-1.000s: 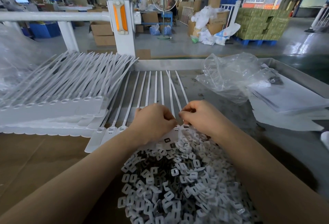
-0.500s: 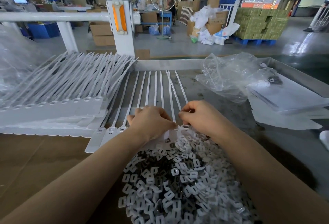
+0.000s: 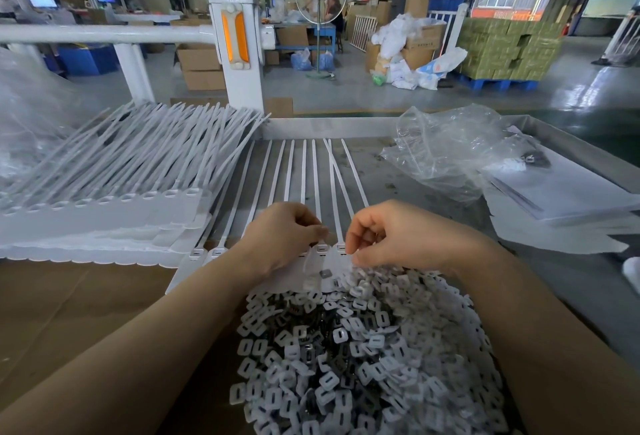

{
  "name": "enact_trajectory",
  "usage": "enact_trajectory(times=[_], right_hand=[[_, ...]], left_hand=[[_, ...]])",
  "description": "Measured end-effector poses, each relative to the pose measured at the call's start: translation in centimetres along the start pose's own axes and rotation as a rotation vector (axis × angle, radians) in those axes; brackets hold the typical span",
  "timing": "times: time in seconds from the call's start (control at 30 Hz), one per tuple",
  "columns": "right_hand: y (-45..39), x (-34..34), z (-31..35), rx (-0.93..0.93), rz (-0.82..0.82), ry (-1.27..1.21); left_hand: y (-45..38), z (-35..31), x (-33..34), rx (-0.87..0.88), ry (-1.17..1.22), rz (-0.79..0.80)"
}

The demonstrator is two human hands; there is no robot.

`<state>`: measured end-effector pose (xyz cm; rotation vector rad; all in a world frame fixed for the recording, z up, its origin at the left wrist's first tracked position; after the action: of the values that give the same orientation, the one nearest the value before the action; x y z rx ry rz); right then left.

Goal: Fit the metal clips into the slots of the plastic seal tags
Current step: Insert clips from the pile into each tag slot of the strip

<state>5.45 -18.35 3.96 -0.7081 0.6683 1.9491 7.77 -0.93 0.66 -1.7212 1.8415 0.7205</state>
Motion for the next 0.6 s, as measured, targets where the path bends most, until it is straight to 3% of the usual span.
enact_trajectory(times=[0.23,0.6], right_hand=[[-0.2,0.5,0.0,0.003,0.032,0.09],[-0.3,0.9,0.6,-0.076,0.063,0.014]], left_hand=[[0.0,0.0,-0.1,0.008,0.013,0.03],[-0.3,0.9,-1.3,0.007,-0.016,0.085]])
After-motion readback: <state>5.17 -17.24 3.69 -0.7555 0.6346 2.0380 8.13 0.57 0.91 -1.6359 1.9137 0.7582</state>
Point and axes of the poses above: each hand's wrist, its own y-axis away from the middle knuckle, its own x-axis out of the palm, z = x × y, the point moved 4 cm from there along -y, towards the middle knuckle, and after that the axes turned 2 degrees about -y, right-handed, at the moved point
